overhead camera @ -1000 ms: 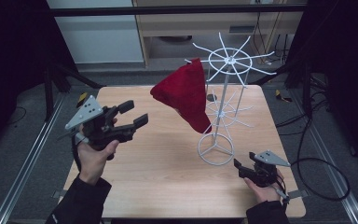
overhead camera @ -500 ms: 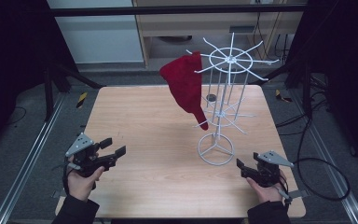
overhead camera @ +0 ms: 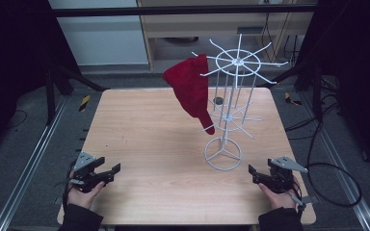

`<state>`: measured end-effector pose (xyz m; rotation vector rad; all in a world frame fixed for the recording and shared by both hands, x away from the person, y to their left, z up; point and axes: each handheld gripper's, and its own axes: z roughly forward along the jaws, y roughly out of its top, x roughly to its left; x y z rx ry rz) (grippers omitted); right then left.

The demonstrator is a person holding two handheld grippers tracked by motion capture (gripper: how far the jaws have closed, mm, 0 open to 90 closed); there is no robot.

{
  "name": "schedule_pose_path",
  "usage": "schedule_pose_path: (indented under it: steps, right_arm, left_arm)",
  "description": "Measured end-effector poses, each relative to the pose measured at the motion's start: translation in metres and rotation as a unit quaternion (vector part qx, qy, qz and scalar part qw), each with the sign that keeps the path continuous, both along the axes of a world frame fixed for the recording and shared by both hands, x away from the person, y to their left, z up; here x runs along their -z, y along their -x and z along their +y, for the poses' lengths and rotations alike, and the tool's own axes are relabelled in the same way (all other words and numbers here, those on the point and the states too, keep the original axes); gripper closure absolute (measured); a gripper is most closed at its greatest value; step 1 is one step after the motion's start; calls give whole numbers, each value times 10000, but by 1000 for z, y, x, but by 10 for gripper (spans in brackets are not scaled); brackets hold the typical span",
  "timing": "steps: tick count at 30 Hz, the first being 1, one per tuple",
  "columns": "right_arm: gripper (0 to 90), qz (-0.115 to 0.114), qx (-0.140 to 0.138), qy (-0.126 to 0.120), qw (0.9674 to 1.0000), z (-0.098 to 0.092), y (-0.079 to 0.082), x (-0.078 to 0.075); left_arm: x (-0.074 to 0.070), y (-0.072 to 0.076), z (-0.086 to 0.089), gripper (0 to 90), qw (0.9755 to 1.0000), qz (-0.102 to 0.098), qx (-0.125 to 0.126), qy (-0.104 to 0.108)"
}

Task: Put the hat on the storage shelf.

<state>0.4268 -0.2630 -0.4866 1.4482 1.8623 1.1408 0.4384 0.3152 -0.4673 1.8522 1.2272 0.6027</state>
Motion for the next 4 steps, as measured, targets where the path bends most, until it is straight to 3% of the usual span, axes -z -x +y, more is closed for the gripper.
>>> schedule_pose_path:
  steps: [4]
  right_arm:
    - [169, 49, -8, 28, 10000, 0, -1, 2]
  left_arm:
    - [4, -3, 3, 245, 9999, 25, -91, -44]
